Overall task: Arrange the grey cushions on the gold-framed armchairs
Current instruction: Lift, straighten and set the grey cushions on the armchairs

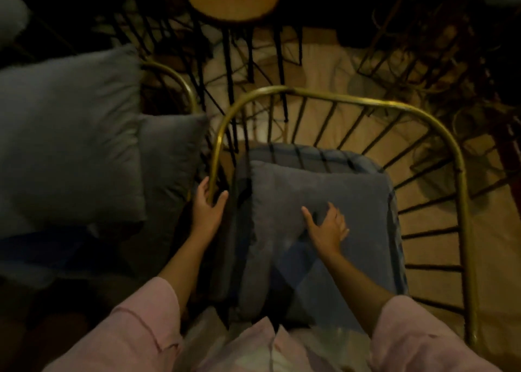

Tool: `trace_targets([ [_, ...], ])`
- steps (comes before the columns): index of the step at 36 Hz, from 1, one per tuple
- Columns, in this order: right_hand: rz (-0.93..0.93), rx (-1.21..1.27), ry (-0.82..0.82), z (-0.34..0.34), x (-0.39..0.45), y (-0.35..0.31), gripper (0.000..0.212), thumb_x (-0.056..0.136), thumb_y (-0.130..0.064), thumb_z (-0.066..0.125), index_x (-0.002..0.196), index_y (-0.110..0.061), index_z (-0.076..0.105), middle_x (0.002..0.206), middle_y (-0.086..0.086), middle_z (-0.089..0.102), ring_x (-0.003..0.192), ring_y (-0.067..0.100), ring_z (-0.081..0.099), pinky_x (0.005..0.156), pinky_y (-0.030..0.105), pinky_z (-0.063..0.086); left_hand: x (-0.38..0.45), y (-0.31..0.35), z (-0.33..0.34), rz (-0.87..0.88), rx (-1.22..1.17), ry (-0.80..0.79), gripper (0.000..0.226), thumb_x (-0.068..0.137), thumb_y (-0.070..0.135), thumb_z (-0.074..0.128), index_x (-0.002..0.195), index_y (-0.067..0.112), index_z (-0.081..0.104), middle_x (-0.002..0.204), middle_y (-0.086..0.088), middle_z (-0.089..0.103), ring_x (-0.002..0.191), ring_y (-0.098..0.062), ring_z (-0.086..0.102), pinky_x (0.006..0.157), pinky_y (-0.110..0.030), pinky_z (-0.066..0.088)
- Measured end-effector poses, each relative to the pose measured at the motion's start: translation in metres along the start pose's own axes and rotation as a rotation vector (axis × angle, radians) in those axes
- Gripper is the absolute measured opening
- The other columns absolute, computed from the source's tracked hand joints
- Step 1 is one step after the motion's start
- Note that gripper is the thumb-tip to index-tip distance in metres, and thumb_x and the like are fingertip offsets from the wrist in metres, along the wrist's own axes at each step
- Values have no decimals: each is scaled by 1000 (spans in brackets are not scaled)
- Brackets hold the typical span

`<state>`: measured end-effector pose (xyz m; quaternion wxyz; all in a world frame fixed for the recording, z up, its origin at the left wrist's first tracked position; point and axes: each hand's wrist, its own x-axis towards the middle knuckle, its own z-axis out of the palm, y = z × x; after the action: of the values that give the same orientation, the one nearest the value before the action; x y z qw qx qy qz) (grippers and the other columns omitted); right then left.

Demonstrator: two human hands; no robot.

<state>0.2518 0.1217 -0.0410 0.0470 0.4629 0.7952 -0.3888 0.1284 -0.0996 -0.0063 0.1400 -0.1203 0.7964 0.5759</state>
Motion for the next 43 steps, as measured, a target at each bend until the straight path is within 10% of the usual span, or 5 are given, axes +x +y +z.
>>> trace_targets([
  [16,-557,155,-330,162,-105,-342,60,90,-39,66,140,-12,47,143,12,51,133,28,47,107,40,40,97,24,-340,123,78,583,50,89,15,68,133,2,50,136,-23,55,127,-36,52,104,-40,40],
  [27,-206,366,-386,257,-105,-399,133,40,-96,58,147,-22,35,149,9,48,134,33,48,110,53,41,202,5,-476,-250,87,304,91,77,49,76,148,10,36,149,-16,45,132,-37,48,108,-45,40],
  [35,-107,400,-356,250,-97,-411,55,82,-56,69,120,-21,51,121,5,61,97,20,57,88,39,48,225,-6,-506,-405,-134,106,122,30,73,87,131,12,58,121,-15,68,103,-37,67,96,-54,52],
  [39,-136,461,-399,230,-89,-404,99,61,-78,71,134,-13,54,126,9,65,110,26,63,101,45,50,223,10,-507,-401,-126,88,123,36,84,77,134,13,55,127,-16,65,108,-42,64,97,-59,48],
  [43,-169,506,-352,193,-85,-382,78,81,-63,64,139,-12,50,122,9,62,104,25,62,83,36,53,204,47,-489,-291,-72,60,117,43,87,70,129,10,60,120,-17,68,101,-38,66,96,-55,51],
])
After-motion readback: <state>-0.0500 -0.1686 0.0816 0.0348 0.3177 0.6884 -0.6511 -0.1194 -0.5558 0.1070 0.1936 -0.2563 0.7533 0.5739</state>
